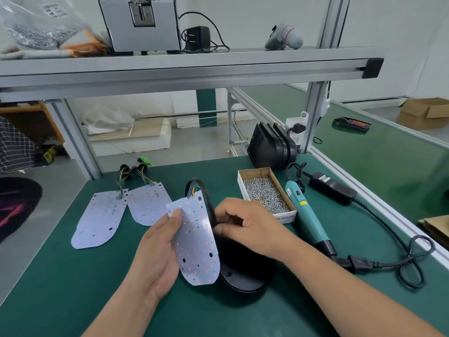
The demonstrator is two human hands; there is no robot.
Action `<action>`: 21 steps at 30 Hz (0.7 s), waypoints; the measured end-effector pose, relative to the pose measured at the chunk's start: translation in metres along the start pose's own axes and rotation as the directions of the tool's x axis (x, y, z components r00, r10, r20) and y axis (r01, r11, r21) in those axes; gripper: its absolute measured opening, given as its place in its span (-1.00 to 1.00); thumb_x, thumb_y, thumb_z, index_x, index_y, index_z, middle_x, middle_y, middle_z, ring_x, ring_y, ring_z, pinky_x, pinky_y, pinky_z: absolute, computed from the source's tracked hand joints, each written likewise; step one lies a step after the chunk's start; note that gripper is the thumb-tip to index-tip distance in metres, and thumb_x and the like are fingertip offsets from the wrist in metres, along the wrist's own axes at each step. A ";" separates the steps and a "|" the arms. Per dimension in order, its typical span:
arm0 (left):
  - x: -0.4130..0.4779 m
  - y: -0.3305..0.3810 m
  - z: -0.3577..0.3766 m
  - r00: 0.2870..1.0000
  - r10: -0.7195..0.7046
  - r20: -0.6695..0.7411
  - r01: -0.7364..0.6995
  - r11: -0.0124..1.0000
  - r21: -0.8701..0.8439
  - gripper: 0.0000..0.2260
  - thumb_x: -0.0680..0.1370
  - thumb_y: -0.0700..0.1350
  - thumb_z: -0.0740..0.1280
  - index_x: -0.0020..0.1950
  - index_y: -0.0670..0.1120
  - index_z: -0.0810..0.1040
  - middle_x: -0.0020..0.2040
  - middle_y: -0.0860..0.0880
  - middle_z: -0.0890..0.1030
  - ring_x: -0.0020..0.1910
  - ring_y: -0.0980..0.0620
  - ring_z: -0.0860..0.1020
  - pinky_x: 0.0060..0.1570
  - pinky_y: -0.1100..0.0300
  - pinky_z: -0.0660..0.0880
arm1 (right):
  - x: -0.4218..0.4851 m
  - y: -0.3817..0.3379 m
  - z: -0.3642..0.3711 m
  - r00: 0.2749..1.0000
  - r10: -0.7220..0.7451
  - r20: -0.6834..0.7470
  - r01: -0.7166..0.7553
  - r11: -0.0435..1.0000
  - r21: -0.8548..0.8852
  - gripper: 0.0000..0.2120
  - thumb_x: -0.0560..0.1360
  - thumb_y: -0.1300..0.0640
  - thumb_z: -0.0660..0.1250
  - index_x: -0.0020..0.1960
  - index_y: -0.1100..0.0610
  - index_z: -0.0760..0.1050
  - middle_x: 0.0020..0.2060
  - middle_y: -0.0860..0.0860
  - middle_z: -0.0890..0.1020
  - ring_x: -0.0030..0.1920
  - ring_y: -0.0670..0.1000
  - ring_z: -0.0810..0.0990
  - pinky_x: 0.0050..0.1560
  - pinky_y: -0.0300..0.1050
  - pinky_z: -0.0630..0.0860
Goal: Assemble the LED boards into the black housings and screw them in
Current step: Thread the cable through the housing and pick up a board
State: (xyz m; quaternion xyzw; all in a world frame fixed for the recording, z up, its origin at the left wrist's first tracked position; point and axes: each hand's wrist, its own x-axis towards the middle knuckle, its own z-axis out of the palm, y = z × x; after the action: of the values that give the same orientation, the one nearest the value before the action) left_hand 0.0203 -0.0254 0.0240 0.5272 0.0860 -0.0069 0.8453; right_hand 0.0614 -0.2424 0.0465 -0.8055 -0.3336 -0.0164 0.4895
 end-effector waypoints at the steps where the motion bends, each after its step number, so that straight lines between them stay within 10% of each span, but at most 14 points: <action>1: 0.000 -0.001 0.001 1.000 0.001 0.004 -0.001 1.000 -0.003 -0.61 0.66 0.04 0.32 0.28 -0.25 0.63 0.15 -0.17 0.70 0.08 -0.13 0.64 0.18 -0.11 0.55 | 0.001 0.001 0.002 1.000 -0.004 0.001 0.004 1.000 -0.028 -0.90 0.54 0.20 0.52 -0.01 0.12 0.61 -0.13 0.02 0.61 -0.12 0.04 0.58 -0.03 -0.05 0.53; 16: 0.004 0.001 0.000 0.999 -0.007 0.037 0.010 0.998 -0.062 -0.54 0.68 0.09 0.26 0.45 -0.17 0.57 0.36 -0.17 0.66 0.20 -0.09 0.68 0.04 0.03 0.68 | 0.011 0.002 0.014 0.999 -0.019 -0.038 0.003 0.924 -0.382 -0.79 0.55 0.15 0.39 -0.05 -0.08 0.38 -0.17 -0.16 0.54 -0.13 -0.07 0.49 -0.10 -0.05 0.43; 21: 0.004 -0.001 -0.002 0.996 -0.041 0.082 0.052 0.991 -0.126 -0.51 0.71 0.12 0.21 0.49 -0.20 0.52 0.32 -0.12 0.68 -0.03 0.01 0.68 -0.16 0.11 0.66 | 0.016 0.004 0.009 0.986 0.151 -0.071 -0.164 0.958 -0.234 -0.83 0.52 0.17 0.45 -0.06 -0.01 0.47 -0.25 -0.09 0.61 -0.18 -0.02 0.58 -0.08 0.01 0.52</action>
State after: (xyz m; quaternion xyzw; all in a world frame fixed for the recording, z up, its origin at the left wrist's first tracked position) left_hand 0.0238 -0.0241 0.0220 0.4691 0.0649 -0.0420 0.8797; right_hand 0.0737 -0.2278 0.0440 -0.8818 -0.2511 -0.0385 0.3974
